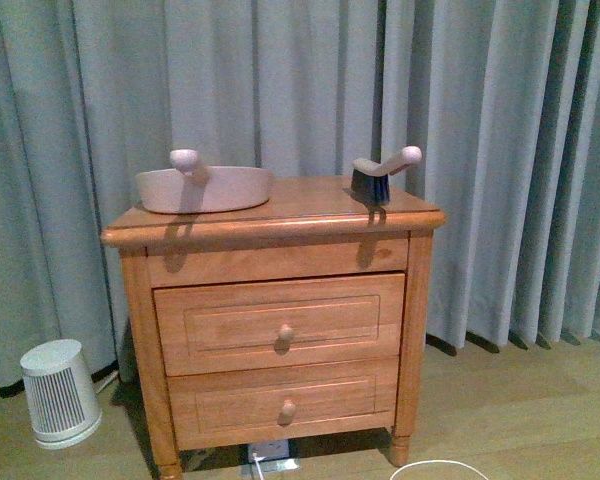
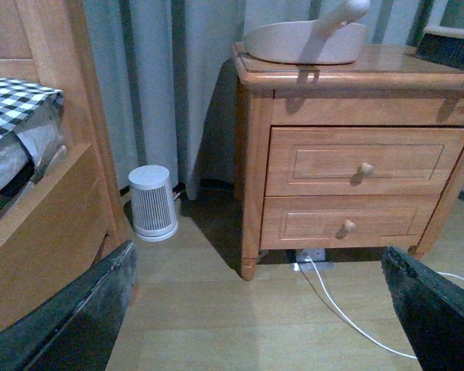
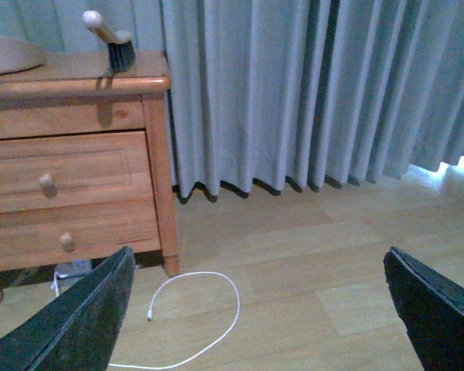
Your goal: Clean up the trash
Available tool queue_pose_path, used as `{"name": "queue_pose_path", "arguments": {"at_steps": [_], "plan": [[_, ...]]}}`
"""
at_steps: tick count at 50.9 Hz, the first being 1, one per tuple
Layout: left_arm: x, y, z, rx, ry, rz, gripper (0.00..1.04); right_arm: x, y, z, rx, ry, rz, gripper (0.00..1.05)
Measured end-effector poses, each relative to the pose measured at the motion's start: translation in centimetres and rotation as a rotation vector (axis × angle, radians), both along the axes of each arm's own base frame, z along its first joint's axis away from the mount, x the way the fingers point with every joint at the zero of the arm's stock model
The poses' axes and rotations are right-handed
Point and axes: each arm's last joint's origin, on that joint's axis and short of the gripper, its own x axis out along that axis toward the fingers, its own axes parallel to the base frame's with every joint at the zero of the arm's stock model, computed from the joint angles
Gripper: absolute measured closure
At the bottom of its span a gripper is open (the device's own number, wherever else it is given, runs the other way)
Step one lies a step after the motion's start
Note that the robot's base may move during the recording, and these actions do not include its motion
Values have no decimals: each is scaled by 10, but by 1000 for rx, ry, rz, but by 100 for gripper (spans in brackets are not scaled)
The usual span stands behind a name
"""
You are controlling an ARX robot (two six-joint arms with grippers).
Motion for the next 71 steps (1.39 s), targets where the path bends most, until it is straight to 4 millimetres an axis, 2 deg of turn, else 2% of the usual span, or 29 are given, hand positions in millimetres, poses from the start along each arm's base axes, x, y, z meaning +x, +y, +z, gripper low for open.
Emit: {"name": "queue_pose_path", "arguments": {"at_steps": [71], "plan": [[0, 0, 0, 0, 0, 0, 8, 0, 0, 0, 0, 0, 0, 7]]}}
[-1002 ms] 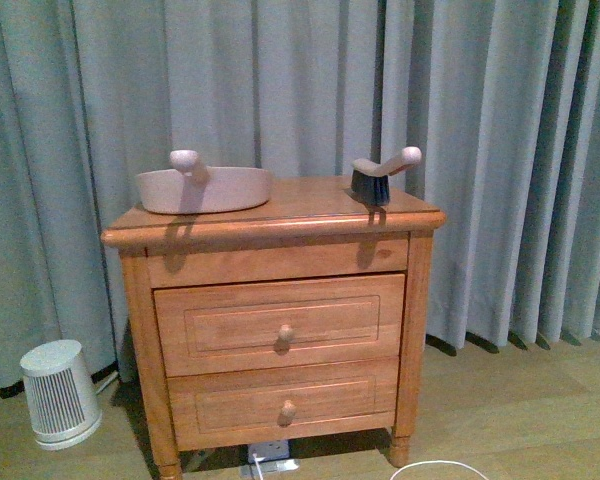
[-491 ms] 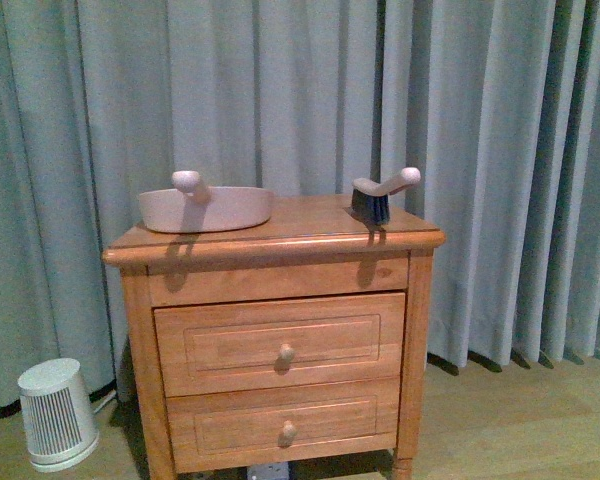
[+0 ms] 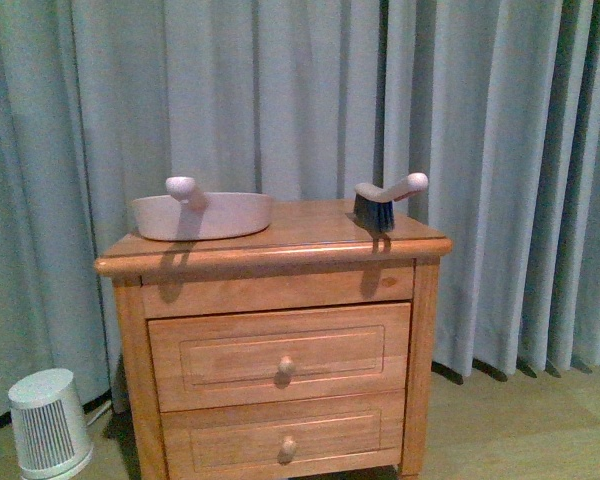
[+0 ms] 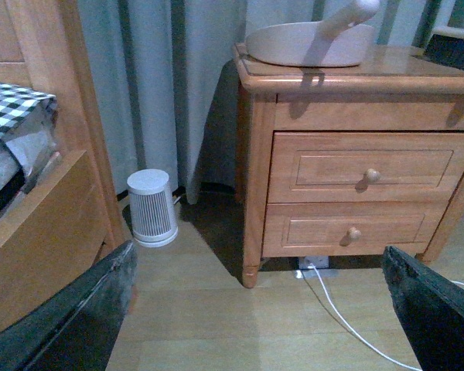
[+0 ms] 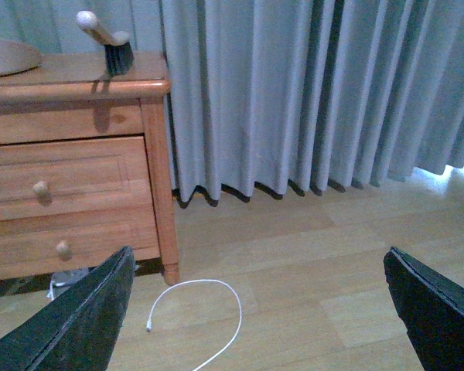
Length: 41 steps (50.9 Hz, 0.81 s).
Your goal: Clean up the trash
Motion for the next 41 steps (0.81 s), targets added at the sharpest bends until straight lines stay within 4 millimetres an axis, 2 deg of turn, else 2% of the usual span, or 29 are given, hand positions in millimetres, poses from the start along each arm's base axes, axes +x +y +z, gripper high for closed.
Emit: {"name": "queue_pose_path", "arguments": {"at_steps": [41], "plan": [[0, 0, 0, 0, -1, 0, 8, 0, 0, 0, 0, 0, 0, 7]]}}
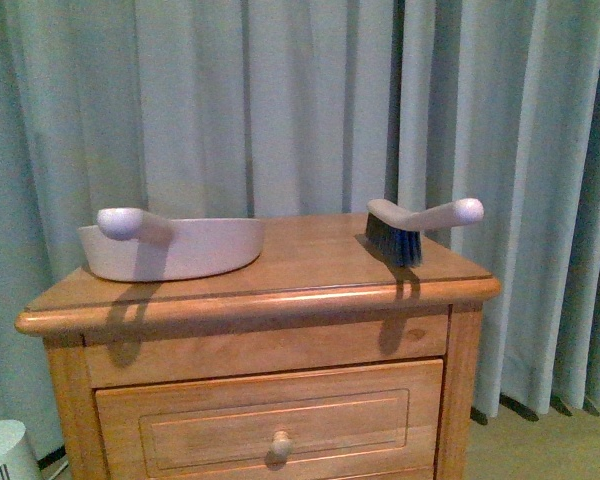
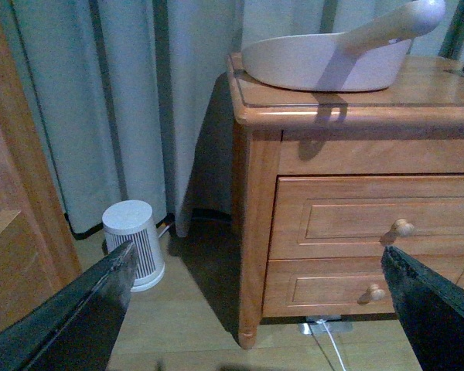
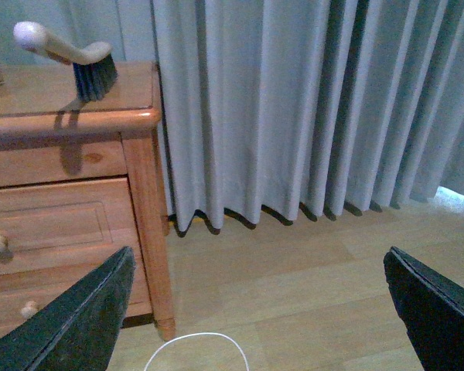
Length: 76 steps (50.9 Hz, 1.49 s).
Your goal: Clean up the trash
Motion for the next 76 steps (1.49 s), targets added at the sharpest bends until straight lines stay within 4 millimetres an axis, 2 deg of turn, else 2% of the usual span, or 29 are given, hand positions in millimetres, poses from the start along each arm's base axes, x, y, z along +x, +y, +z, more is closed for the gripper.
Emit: {"name": "queue_pose_path", "arguments": {"at_steps": [29, 32, 36, 40, 43, 47, 54, 59, 66, 70, 76], "plan": [[0, 0, 0, 0, 0, 0, 8, 0, 0, 0, 0, 0, 0, 7], [3, 0, 1, -46, 163, 107, 8, 0, 0, 0, 0, 0, -2, 7], [24, -1, 20, -29, 257, 138, 8, 0, 0, 0, 0, 0, 0, 7], [62, -8, 59, 54, 321, 144, 8, 0, 0, 0, 0, 0, 0, 7], [92, -21, 84, 132, 372, 122, 8, 0, 0, 0, 0, 0, 0, 7], [137, -50, 118, 279, 437, 67, 8, 0, 0, 0, 0, 0, 0, 7], [180, -87, 149, 450, 461, 18, 8, 0, 0, 0, 0, 0, 0, 7], [199, -108, 157, 500, 480, 2, 8, 0, 0, 0, 0, 0, 0, 7], [220, -135, 156, 512, 531, -34, 8, 0, 0, 0, 0, 0, 0, 7], [237, -151, 144, 520, 591, -45, 8, 0, 0, 0, 0, 0, 0, 7], [257, -162, 124, 470, 686, -38, 8, 0, 0, 0, 0, 0, 0, 7]]}}
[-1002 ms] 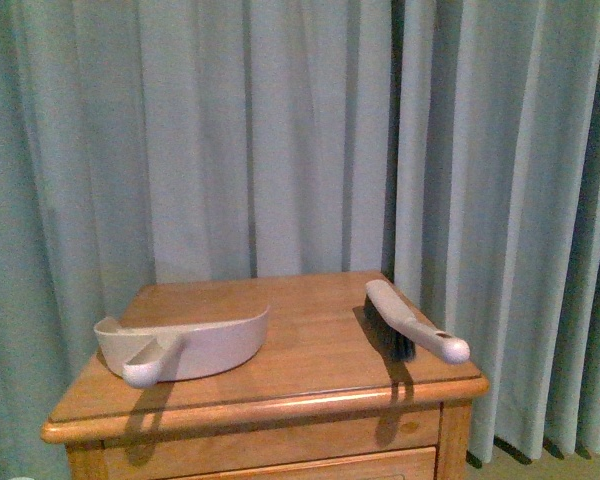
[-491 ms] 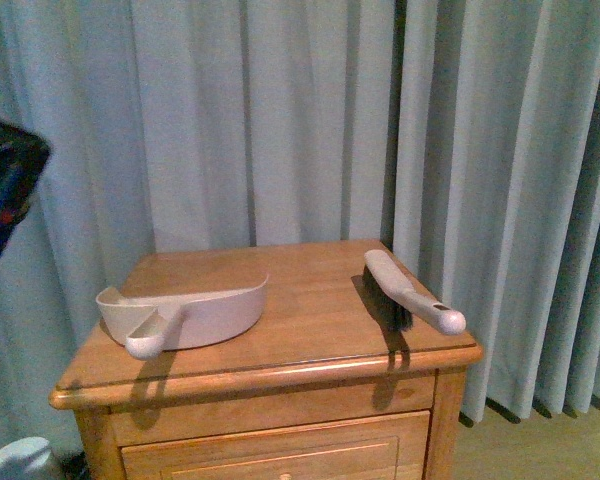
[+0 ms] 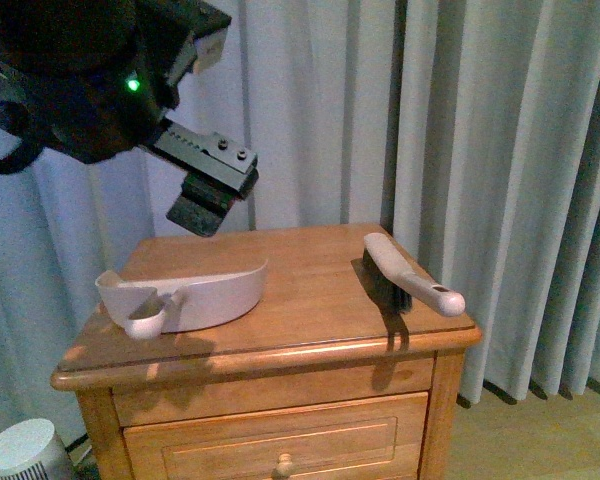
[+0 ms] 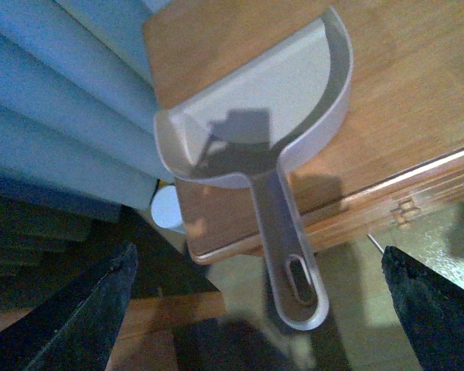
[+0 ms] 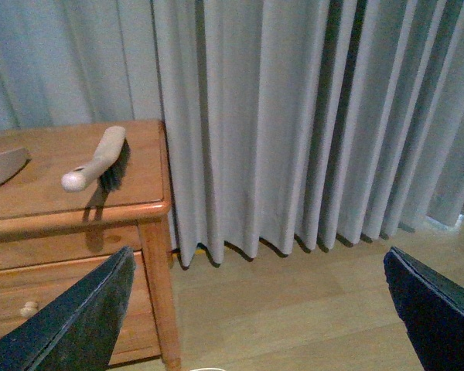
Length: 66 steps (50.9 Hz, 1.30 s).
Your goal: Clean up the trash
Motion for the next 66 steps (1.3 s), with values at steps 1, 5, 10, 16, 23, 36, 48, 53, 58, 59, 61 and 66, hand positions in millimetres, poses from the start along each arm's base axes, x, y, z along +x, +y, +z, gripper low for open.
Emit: {"name": "queue_pose_path", "arguments": {"at_steps": [1, 5, 10, 16, 23, 36, 48, 53, 58, 59, 61, 66], "plan": [[2, -1, -3, -8, 9, 8, 8, 0, 0, 0, 0, 0, 0, 7], [9, -5, -10, -49, 38, 30, 8, 0, 0, 0, 0, 0, 0, 7], [16, -6, -18, -96, 70, 85, 8, 0, 0, 0, 0, 0, 0, 7], [26, -1, -27, -136, 99, 148, 8, 0, 0, 0, 0, 0, 0, 7], [38, 3, -38, -145, 120, 214, 8, 0, 0, 0, 0, 0, 0, 7], [52, 3, -68, -142, 160, 271, 8, 0, 0, 0, 0, 0, 0, 7], [54, 2, -82, -148, 166, 276, 8, 0, 0, 0, 0, 0, 0, 7], [53, 4, -94, -148, 184, 284, 8, 0, 0, 0, 0, 0, 0, 7], [54, 7, -103, -147, 195, 294, 8, 0, 0, 0, 0, 0, 0, 7], [54, 7, -104, -147, 194, 296, 8, 0, 0, 0, 0, 0, 0, 7], [55, 8, -105, -148, 194, 298, 8, 0, 0, 0, 0, 0, 0, 7], [55, 8, -107, -147, 192, 298, 12, 0, 0, 0, 0, 0, 0, 7]]}}
